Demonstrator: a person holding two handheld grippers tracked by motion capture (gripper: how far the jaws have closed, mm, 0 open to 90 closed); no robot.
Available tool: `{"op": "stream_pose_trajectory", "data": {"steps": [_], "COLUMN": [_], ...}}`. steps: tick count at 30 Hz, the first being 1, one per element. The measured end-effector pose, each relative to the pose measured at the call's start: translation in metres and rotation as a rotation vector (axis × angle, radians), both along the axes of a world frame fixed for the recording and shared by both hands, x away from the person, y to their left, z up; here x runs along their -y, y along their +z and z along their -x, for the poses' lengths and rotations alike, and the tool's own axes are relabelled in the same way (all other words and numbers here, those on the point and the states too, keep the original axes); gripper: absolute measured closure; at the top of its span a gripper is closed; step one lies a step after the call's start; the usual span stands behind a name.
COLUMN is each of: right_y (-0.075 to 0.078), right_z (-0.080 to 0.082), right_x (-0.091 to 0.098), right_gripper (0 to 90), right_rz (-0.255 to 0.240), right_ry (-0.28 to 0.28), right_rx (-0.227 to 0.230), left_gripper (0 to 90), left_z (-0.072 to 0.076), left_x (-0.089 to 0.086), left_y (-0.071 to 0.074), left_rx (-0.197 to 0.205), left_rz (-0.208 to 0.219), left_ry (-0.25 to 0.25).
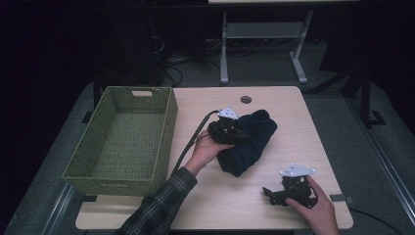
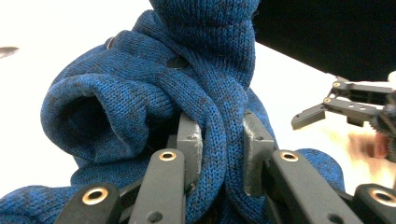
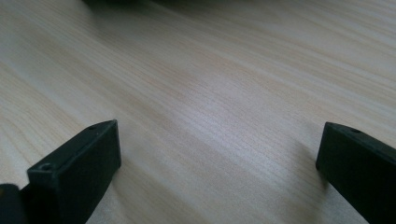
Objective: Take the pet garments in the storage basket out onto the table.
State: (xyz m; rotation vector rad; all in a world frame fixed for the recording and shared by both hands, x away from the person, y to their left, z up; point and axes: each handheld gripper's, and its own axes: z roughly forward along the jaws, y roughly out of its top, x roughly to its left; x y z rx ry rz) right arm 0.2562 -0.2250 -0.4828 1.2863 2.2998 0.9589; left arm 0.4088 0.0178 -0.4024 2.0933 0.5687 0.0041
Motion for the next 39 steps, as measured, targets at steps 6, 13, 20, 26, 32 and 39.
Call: {"op": "stream_pose_trajectory", "data": {"steps": [6, 13, 20, 26, 32, 39], "right_y": [0.0, 0.0, 0.0, 0.0, 0.0, 0.0], "right_z": [0.0, 0.0, 0.0, 0.0, 0.0, 0.0], "right_x": [0.0, 0.0, 0.0, 0.0, 0.0, 0.0], "right_gripper": [0.0, 0.0, 0.0, 0.0, 0.0, 0.0], "right_rz": [0.002, 0.002, 0.004, 0.002, -0.001, 0.002], "right_ry": [0.002, 0.004, 0.003, 0.004, 0.002, 0.002], "right_rx": [0.003, 0.005, 0.004, 0.005, 0.003, 0.003], "left_gripper": [73.2, 71.0, 59.4, 43.5, 28.7, 21.4], "left_z": [-0.004, -0.006, -0.008, -0.007, -0.005, -0.003], "left_x": [0.01, 0.021, 0.025, 0.023, 0.014, 0.004], "left_y": [-0.017, -0.032, -0.041, -0.036, -0.024, -0.012], "left_rx": [-0.014, -0.006, -0.013, 0.009, 0.029, 0.044], "left_rz": [-0.021, -0.061, -0.087, -0.088, -0.094, -0.092], "left_ry": [0.0, -0.01, -0.016, -0.039, -0.045, -0.039]}}
